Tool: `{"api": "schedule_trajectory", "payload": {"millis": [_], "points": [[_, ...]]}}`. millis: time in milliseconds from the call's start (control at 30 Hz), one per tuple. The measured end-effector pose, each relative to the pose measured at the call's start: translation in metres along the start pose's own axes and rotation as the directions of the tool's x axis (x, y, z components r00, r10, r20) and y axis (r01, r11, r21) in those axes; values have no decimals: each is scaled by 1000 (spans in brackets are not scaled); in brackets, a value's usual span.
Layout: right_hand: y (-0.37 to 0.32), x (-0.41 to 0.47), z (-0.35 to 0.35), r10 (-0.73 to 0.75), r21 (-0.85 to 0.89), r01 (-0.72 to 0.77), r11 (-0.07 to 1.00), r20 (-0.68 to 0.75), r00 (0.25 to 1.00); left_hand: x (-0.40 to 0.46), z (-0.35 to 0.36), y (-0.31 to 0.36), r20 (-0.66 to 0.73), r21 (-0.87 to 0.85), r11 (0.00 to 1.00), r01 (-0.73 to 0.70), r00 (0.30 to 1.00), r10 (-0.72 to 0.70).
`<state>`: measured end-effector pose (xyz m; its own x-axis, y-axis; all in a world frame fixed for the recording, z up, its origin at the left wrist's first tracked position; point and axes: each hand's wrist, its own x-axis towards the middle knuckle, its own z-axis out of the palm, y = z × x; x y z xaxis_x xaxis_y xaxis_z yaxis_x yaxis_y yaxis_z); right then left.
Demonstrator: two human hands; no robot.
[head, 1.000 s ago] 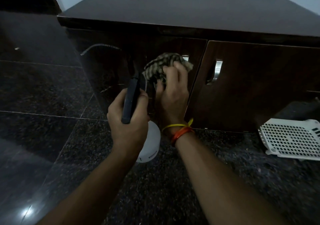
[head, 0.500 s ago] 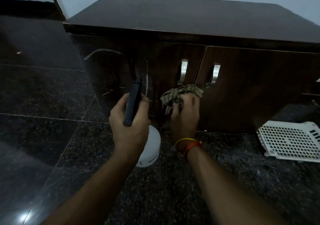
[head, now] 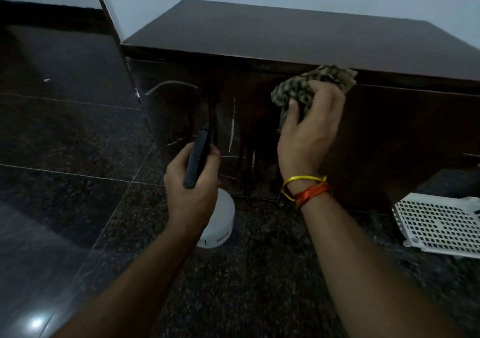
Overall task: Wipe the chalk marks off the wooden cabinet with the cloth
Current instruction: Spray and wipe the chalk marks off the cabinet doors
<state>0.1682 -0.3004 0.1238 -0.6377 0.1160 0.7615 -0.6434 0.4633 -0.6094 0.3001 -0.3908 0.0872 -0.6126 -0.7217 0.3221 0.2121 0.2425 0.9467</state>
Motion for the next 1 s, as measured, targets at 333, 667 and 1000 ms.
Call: {"api": "schedule_trajectory", "payload": {"millis": [333, 667, 1000], "points": [[-28, -13, 38, -306, -154, 353, 923, 262, 915, 9, -32, 0, -18, 43, 999, 11, 1000, -10], [-34, -6, 29, -287, -229, 455, 861, 520, 804, 6, -67, 20, 16, -18, 997, 70, 997, -69], [-45, -22, 40, -227, -179, 335, 925, 448, 865, 23, -82, 17, -30, -15, 999, 51, 998, -52]]}}
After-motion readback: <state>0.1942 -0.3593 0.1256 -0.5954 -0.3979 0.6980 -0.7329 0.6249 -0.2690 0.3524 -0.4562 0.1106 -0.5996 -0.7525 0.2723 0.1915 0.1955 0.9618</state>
